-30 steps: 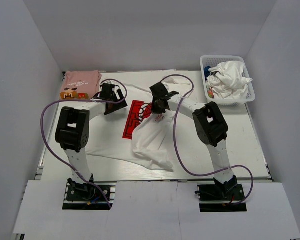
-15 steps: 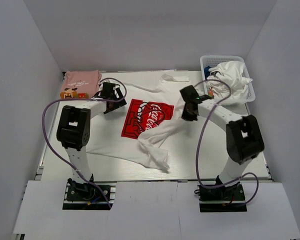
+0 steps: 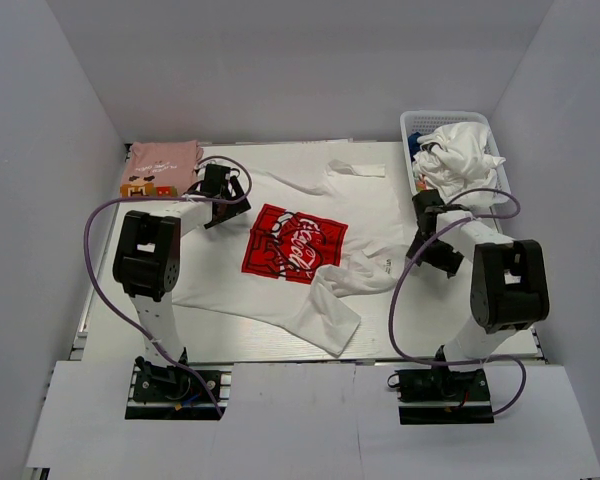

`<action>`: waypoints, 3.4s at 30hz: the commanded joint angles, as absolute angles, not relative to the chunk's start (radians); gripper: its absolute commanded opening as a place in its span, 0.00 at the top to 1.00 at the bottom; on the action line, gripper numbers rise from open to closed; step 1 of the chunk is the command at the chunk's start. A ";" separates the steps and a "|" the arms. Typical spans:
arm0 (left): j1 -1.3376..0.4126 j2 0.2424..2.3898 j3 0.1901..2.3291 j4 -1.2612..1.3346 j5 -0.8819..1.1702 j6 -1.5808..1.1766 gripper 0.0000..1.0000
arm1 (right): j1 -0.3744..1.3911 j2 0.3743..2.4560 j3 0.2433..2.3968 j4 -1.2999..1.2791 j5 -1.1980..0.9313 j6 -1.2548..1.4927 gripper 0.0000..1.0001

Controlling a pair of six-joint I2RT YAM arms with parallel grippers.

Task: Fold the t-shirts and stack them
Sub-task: Flatten out the tshirt, then grap the side of the flattened tshirt closest away from the robot with both arms

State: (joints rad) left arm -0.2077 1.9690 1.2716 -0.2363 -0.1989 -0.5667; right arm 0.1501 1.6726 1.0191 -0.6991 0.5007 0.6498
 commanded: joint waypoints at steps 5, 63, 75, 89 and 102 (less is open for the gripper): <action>-0.199 1.962 1.264 -0.360 -0.183 -0.560 0.00 | 0.216 1.479 1.086 -0.506 0.263 0.407 0.10; -0.201 1.735 0.992 -0.273 -0.154 -0.644 0.00 | 0.766 1.858 1.341 -0.600 0.236 0.370 0.10; -0.201 1.756 1.017 -0.334 -0.236 -0.673 0.00 | 0.631 1.149 0.715 -0.859 0.318 0.810 0.10; -0.201 1.715 1.084 -0.336 -0.216 -0.623 0.00 | 0.546 1.466 1.012 -0.488 0.330 0.525 0.10; -0.201 1.856 1.204 -0.354 -0.207 -0.601 0.00 | 0.330 1.979 1.279 -0.314 0.095 0.405 0.10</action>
